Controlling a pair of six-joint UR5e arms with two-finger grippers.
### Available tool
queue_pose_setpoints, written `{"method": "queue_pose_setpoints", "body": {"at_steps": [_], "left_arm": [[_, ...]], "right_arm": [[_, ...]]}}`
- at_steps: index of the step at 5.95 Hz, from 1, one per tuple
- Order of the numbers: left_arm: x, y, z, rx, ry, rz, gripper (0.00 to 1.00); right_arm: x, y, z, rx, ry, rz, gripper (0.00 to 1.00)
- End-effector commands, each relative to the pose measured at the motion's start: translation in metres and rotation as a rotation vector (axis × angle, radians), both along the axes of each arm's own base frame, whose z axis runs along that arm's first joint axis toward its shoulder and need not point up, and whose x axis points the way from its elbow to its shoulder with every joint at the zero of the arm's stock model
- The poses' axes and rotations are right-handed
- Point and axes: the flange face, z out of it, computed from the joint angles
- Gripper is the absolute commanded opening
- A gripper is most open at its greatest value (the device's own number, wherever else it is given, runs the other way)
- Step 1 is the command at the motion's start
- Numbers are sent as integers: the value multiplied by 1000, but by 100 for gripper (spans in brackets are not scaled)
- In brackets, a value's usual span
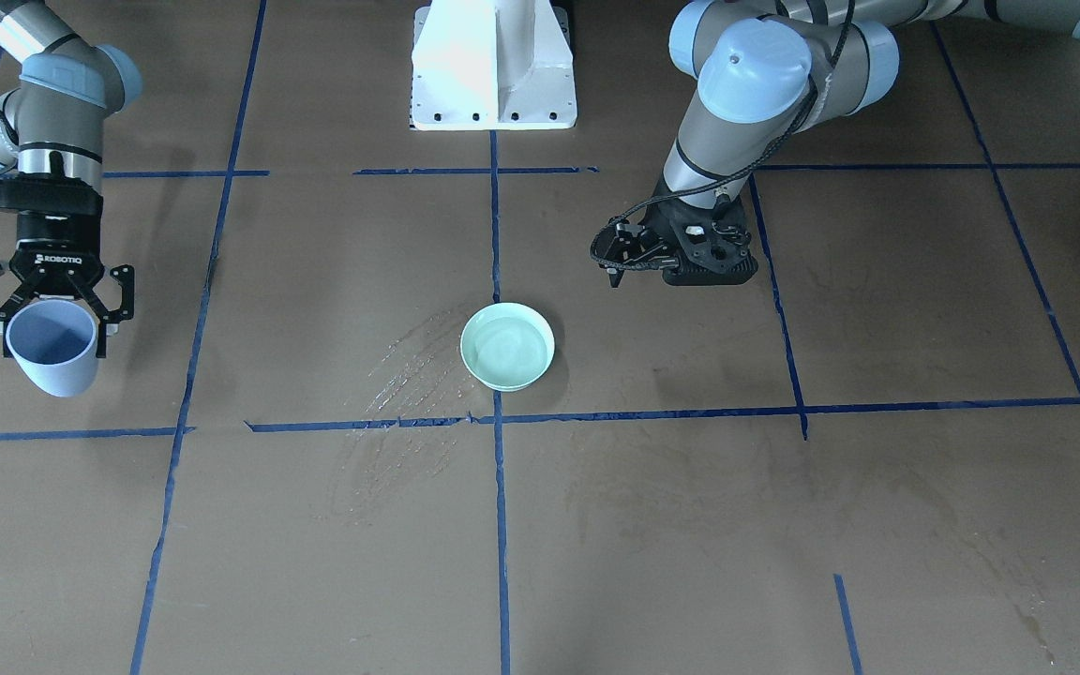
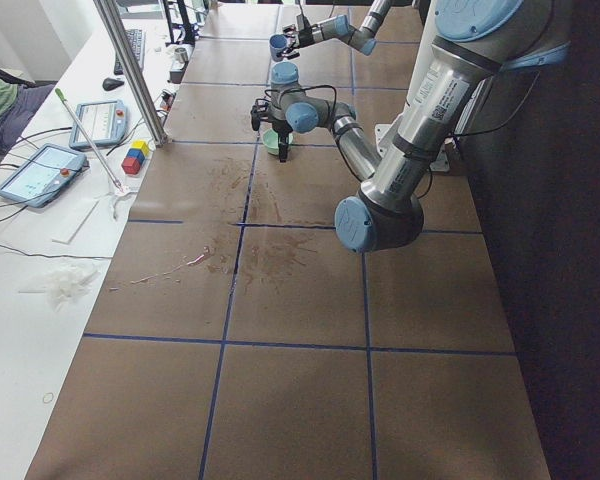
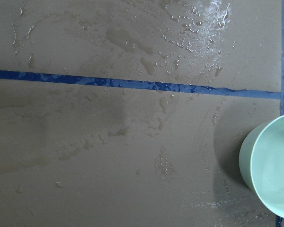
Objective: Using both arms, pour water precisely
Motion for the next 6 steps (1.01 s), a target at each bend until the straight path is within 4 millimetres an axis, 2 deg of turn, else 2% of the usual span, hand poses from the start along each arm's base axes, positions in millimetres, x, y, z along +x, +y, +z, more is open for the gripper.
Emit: {"method": "queue_pose_setpoints", "body": {"at_steps": [1,2,3,4,5,6], "left_arm": [[-1,1,0,0,0,0,100],[-2,3,7,-6,-6,4,100],[-2,3,8,-6,-6,4,100],[-2,3,10,-8,-8,4,100],[-2,3,10,-8,-8,4,100],[-2,3,9,-7,-5,5,100]], "right_arm": [[-44,-15,-57,44,2,-24,6],[-70,-8,-82,61,1,-25,0],[-96,-1,-127,67,48,-48,0],[-132,2,-179,58,130,-21,0],[-175,16,-228,65,205,-1,0],[-204,26,-265,60,320,19,0]]}}
